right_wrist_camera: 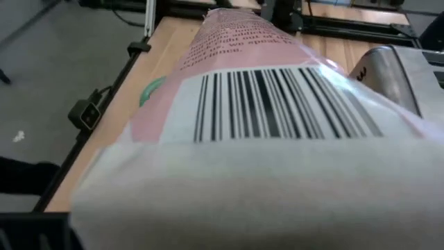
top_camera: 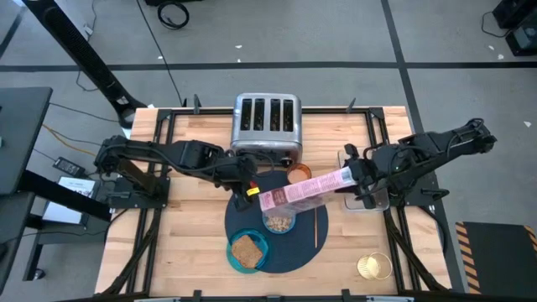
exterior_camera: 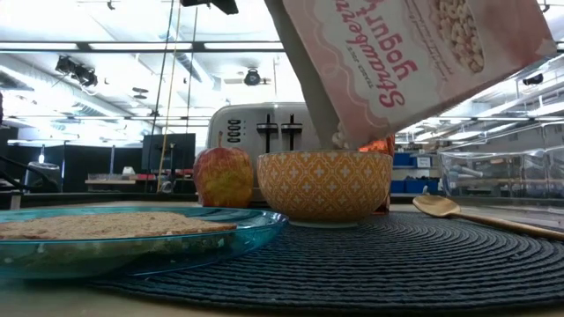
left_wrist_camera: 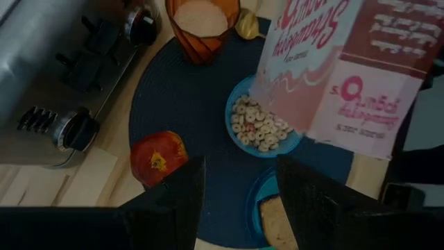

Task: Arrange a breakfast setting
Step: Pour the cereal into the orange and blue bowl

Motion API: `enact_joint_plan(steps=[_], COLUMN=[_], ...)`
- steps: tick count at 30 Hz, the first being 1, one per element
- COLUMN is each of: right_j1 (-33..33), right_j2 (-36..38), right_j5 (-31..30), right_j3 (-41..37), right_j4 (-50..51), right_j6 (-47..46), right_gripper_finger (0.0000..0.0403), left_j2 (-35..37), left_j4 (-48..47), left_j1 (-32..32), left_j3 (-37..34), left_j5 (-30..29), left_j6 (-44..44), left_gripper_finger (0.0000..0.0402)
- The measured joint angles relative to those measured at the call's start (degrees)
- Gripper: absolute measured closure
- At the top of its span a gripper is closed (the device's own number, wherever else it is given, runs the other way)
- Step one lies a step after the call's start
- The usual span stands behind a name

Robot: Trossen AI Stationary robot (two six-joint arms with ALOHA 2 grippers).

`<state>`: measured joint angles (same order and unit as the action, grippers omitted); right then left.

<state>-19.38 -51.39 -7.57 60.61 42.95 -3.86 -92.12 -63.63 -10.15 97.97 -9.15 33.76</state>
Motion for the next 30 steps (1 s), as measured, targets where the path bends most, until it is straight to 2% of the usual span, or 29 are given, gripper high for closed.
enact_joint_plan(steps=[7, 20, 30], right_j1=[0.0, 0.0, 0.0], right_j2=[4.7, 18.6, 29.1], right_j5=[0.0, 1.3, 1.7], right_j3=[-4.6, -17.8, -22.2], right_j4=[-3.1, -11.3, -15.0], right_j6=[-1.4, -5.1, -4.1], right_gripper_finger=[0.0225, 0.0225, 0.0225], left_j2=[3.0, 9.2, 11.2], left_j4=[2.6, 10.6, 24.0], left_j1=[0.0, 0.0, 0.4], left_j3=[0.0, 0.0, 0.0], left_j5=[0.0, -0.2, -1.7], left_j6=[1.8, 6.7, 6.0], left_gripper_finger=[0.0219, 0.0219, 0.0219])
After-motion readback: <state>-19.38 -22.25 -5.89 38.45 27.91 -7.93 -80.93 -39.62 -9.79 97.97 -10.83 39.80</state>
